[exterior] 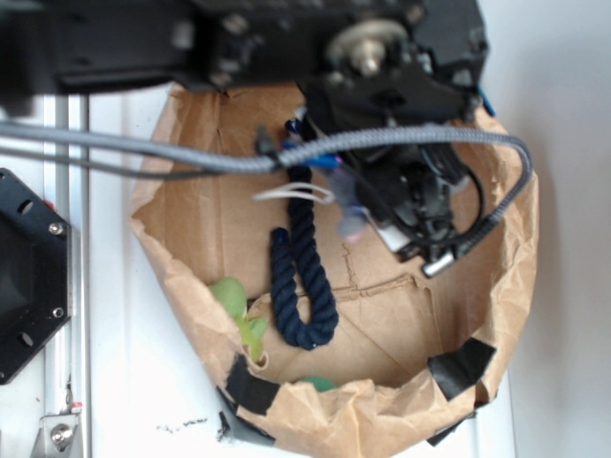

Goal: Grab the gray animal.

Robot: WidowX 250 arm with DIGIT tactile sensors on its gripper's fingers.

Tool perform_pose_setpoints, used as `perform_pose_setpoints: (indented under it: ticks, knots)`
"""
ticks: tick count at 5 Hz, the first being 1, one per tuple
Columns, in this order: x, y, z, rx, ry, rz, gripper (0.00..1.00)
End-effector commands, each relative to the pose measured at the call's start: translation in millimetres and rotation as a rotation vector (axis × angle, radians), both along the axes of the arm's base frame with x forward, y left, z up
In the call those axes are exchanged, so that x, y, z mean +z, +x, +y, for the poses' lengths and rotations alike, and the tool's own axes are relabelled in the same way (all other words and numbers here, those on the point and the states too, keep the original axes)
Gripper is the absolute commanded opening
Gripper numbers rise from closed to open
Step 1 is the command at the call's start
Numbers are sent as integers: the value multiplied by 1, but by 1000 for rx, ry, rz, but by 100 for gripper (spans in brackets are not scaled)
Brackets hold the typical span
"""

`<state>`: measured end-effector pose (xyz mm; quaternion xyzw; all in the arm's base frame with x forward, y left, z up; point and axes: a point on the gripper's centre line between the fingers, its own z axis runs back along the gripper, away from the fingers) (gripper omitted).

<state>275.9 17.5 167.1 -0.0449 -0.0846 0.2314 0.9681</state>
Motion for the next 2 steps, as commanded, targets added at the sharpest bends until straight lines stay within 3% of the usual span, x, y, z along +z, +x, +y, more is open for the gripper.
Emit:
perform_pose_setpoints:
  ticks: [1,2]
  knots:
    - [45,-23,9,-71,40,-40,0]
    - [45,-20,8,-47,22,-69,0]
